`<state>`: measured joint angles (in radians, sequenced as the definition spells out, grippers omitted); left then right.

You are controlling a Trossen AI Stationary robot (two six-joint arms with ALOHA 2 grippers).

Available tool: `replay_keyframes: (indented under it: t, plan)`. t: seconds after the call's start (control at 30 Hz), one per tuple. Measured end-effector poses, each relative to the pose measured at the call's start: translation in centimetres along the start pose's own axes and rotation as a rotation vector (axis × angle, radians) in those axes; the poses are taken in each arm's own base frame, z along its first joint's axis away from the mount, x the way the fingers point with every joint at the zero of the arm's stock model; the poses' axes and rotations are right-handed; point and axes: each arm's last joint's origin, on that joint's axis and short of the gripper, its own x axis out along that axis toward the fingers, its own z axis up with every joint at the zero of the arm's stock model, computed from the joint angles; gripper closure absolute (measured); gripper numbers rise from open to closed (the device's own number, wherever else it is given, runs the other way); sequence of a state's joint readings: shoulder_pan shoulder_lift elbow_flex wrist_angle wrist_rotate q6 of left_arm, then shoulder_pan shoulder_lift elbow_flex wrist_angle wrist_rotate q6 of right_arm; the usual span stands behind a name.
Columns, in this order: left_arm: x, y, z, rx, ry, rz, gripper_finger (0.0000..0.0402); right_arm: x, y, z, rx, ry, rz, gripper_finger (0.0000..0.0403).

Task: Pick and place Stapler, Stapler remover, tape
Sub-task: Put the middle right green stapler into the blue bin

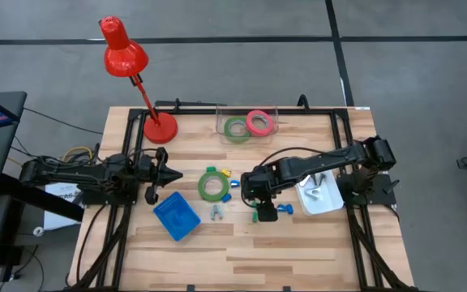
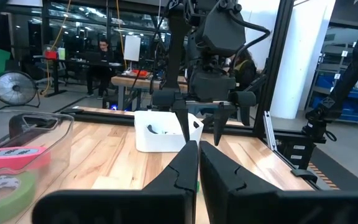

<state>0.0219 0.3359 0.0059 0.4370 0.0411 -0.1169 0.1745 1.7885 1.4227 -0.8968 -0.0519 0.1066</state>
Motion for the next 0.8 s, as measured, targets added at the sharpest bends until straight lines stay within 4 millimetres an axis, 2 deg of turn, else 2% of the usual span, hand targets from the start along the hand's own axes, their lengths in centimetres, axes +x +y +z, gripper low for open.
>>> replay_keyframes:
  t: [0.17, 0.5, 0.8]
  plan:
    - [0.0, 0.0, 0.0, 0.000, -0.001, 0.000, 0.0394, 0.2, 0.0, 0.0, 0.000, -0.008, 0.001, 0.0154]
    - [0.0, 0.0, 0.0, 0.000, -0.004, 0.000, 0.0394, 2.9, -0.3, -1.4, 0.058, -0.015, 0.001, 0.0154]
    - [0.0, 0.0, 0.1, 0.000, -0.008, -0.001, 0.0394, 4.0, -0.4, -1.7, 0.082, -0.060, -0.004, 0.0153]
